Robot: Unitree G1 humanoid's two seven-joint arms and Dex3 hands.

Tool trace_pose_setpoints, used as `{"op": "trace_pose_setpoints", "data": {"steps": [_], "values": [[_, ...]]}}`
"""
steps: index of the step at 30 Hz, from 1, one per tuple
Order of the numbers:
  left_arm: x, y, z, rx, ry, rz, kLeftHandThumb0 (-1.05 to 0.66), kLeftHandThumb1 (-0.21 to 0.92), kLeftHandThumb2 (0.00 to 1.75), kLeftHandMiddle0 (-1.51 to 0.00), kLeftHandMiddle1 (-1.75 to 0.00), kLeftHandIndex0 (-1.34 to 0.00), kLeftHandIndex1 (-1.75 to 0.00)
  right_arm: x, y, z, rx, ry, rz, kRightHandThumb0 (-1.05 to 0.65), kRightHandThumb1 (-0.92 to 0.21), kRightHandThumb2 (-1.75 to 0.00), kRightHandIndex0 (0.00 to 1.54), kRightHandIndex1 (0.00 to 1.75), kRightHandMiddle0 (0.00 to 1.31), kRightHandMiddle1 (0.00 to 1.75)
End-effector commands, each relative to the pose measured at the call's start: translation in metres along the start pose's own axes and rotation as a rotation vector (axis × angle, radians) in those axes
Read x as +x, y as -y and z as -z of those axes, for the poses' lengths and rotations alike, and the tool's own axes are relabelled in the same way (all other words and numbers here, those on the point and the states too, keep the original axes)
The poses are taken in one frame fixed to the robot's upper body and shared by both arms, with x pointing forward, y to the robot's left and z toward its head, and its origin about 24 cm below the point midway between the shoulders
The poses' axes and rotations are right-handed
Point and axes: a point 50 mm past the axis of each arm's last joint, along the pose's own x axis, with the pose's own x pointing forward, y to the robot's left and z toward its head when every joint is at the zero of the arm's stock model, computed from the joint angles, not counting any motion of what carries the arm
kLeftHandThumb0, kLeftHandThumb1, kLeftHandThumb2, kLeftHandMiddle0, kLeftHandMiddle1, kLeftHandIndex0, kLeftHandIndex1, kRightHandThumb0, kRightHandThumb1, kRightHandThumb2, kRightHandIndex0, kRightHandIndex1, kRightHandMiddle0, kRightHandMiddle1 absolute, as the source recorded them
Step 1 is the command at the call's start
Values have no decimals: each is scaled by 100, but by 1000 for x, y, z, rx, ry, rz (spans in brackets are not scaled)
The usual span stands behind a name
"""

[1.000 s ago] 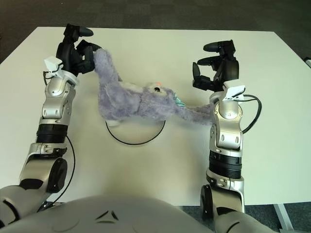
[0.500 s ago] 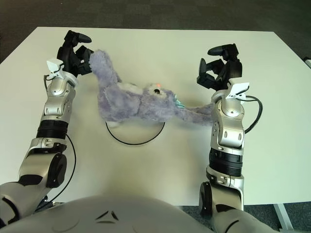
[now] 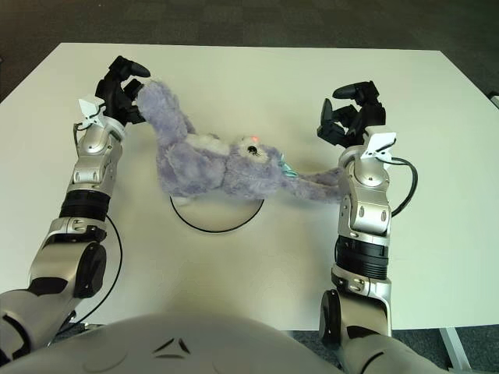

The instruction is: Put the doll into the plate.

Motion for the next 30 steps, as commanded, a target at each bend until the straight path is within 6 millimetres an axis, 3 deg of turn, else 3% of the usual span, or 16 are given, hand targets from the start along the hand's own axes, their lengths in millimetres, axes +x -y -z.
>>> {"op": "trace_pose_setpoints", "data": {"steps": [1,10,30], "values": [[5,-2,-3,-22,10,1,-1,35,129,-48,-175,-46,-175,0,0,1,-15,2,10,-1,-42,-120,48,173,37,174],[5,-3,5,-115,-28,-4,-1,35,128,-47,-175,-46,-175,1,-2,7,9,-34,-2,-1,-42,-118,53,166,37,175],[-6,-1,27,-141,-128,-53,-1,24,141,-56,-175,-54,-175,1,-6,27,82,-111,-14,-1,-40,-121,53,167,38,175]]}}
